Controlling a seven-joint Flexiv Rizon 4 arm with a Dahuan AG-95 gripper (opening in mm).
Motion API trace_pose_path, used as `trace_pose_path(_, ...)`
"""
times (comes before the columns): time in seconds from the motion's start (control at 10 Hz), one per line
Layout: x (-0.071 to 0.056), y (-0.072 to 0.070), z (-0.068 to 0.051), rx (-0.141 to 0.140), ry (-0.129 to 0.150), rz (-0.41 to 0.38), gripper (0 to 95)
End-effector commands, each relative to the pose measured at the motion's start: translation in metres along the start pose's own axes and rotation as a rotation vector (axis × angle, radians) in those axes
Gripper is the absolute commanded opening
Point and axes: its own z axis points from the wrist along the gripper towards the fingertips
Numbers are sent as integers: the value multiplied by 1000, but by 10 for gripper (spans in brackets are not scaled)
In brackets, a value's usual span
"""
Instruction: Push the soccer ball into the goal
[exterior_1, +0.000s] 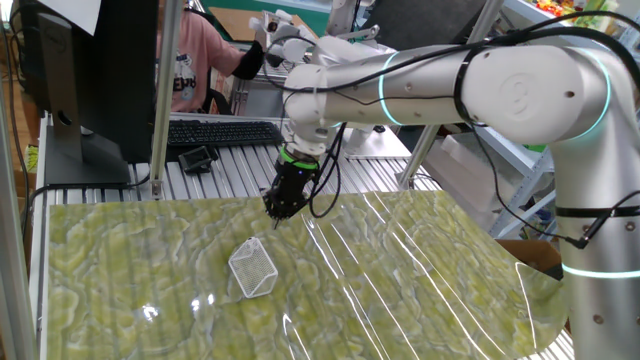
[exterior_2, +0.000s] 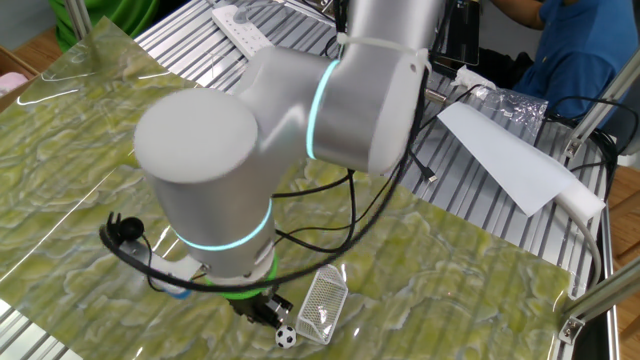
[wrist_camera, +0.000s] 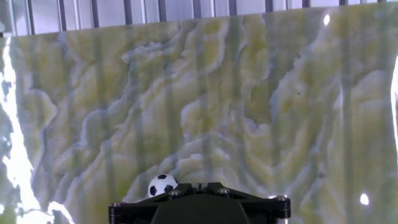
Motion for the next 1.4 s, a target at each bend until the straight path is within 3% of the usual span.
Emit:
trace_pose_path(0.1, -3, 15, 2, 37, -11, 12, 0)
trace_pose_path(0.5, -2, 28, 3, 26, -19, 38, 0)
trace_pose_path(0.9, -10, 41, 15, 29, -41, 67, 0)
trace_pose_path(1.4, -26, 53, 14, 32, -39, 82, 0)
